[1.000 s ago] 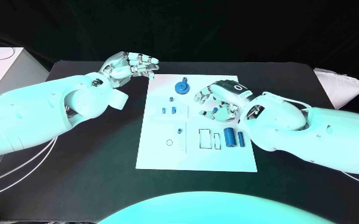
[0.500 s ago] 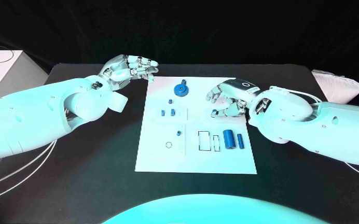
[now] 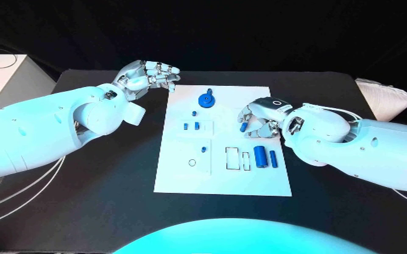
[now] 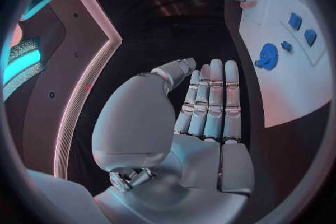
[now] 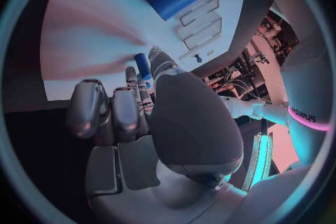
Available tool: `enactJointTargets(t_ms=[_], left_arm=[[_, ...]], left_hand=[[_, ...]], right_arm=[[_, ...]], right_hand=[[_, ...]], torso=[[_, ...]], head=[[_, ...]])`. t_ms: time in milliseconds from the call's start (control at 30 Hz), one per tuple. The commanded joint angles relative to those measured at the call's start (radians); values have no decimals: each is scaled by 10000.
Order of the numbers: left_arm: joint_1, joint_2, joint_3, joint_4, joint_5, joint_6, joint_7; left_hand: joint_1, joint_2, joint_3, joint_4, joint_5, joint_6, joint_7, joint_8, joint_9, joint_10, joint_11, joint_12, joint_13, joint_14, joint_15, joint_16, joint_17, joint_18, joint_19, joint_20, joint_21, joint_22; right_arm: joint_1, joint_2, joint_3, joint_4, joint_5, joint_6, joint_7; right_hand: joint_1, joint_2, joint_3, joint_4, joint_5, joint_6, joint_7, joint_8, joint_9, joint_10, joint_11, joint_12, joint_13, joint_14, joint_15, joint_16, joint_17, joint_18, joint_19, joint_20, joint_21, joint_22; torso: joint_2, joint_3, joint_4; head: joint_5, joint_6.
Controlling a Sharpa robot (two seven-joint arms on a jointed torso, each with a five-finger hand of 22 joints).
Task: Assemble the parts on the task board
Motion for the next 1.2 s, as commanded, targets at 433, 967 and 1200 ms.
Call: enactJointTargets(t_ms=[433, 967, 1200], left_arm=[[3, 4, 6, 5, 99, 169, 5], [3, 3, 6, -13, 102, 196, -41], [2, 13, 5, -57, 102, 190, -56]], left_hand=[[-53, 126, -58, 79, 8, 16, 70, -50, -24, 3, 58, -47, -14, 62, 23, -66, 25, 21, -1, 35, -66, 0], [-42, 143, -48, 79, 14, 17, 64, -51, -29, 4, 51, -57, -13, 64, 18, -78, 33, 27, 2, 35, -79, -6], [-9, 157, -33, 61, 18, 20, 60, -50, -33, 9, 46, -62, -12, 65, 10, -89, 39, 33, 8, 32, -83, -6]], right_arm=[[-113, 126, -5, 17, -249, -859, -142], [-140, 122, -4, 81, 85, -1233, -411], [-94, -67, 24, 465, 427, -1701, -406]], right_hand=[[-3, -16, 2176, 218, -644, 1021, -55, 331, -61, 1329, -130, -205, -31, 93, -138, 316, 336, -179, 378, -82, 867, 799], [138, -86, 4150, -729, -497, 1762, -300, 1033, 493, 2742, -458, -446, 242, 162, -423, 573, 627, -360, 635, -337, 1726, 1592], [-207, -205, 4646, -1060, -495, 1678, -309, 1193, 747, 2877, -477, -607, 362, 173, -435, 614, 664, -374, 644, -354, 1796, 1676]], torso=[[1, 9, 0], [-7, 9, -2], [-20, 10, -4]], head=[[-39, -18], [-70, -8], [-74, 25]])
